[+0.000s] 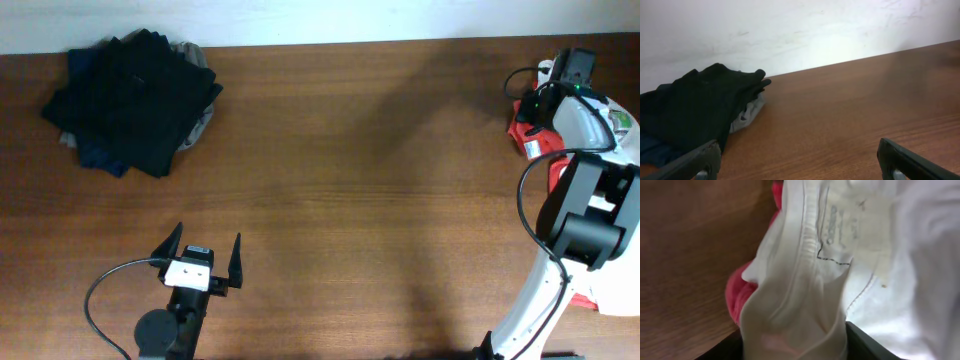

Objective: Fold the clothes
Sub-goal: 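Lift the white T-shirt with the right gripper and drop it mid-table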

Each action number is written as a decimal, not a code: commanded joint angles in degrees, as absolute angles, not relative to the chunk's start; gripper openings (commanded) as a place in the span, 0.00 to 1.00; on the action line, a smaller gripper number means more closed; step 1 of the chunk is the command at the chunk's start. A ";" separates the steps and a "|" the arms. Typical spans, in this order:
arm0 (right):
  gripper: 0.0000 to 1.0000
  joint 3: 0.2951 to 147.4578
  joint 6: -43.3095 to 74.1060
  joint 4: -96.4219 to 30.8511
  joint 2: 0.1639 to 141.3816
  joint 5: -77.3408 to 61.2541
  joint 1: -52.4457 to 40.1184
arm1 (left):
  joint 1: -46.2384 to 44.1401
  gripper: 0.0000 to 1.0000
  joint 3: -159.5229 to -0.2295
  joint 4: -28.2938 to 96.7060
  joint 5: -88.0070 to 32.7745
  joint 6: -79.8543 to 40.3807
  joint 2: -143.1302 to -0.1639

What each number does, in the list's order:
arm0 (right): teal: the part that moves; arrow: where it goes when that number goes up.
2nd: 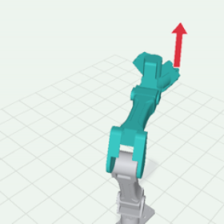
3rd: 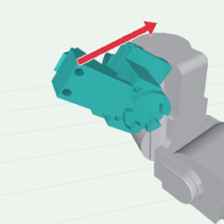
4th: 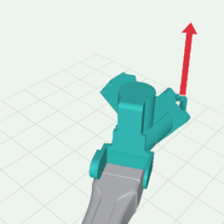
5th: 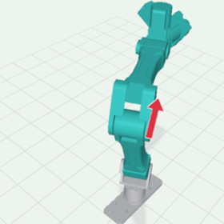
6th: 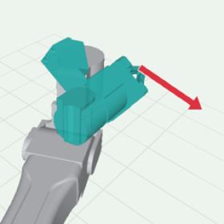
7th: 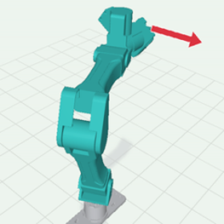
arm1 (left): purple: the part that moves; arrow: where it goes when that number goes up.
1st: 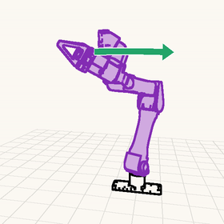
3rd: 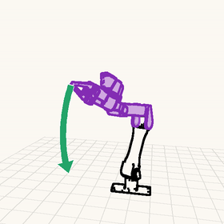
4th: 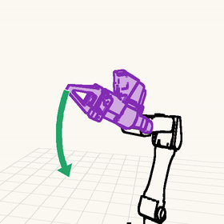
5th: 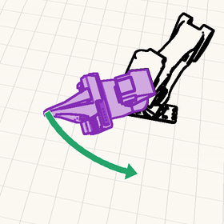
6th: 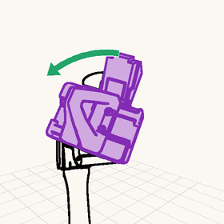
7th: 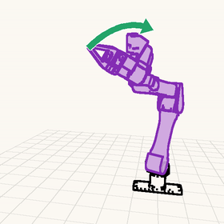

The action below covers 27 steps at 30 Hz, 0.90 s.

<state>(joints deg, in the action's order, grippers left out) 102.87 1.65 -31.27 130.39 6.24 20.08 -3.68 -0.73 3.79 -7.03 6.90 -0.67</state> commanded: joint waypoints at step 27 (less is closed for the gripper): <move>0.04 104.22 2.44 -31.86 106.87 6.96 19.99 | -3.46 0.99 -0.51 3.97 -7.49 7.84 -0.30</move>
